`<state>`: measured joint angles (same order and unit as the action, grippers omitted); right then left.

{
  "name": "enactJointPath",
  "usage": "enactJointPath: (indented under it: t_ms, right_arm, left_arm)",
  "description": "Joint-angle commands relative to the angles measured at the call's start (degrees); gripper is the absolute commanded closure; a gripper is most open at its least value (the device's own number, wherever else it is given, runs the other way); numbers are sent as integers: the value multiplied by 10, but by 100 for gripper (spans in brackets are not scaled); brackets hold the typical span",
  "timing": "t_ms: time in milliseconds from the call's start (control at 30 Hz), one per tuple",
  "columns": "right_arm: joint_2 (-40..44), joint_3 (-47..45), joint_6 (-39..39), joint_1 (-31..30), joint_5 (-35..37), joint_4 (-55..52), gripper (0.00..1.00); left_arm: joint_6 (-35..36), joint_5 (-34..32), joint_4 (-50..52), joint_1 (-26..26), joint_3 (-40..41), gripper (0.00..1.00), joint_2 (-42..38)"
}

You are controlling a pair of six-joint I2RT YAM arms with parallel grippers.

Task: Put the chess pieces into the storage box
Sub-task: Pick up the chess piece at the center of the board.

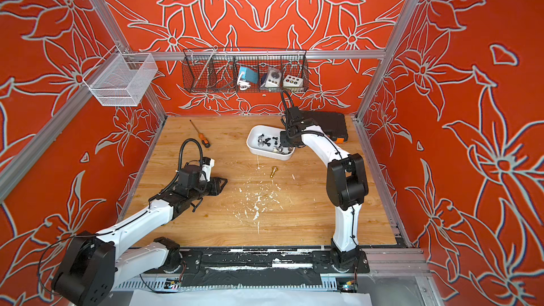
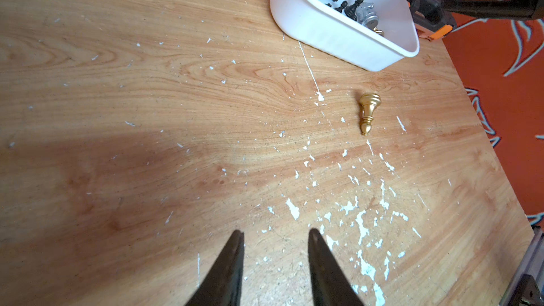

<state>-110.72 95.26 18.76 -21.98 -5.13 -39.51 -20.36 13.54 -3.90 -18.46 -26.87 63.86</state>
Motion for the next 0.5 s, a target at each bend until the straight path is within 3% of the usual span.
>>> enactJointPath:
  t_ms: [0,467]
  right_arm:
    - [44,-33,-1,5,-5,13,80]
    - [172,-186,24,13,-10,31,80]
  left_arm:
    - [14,-9,-3,-21,-29,62,13]
    - [61,-57,-19,-136,-119,60,137]
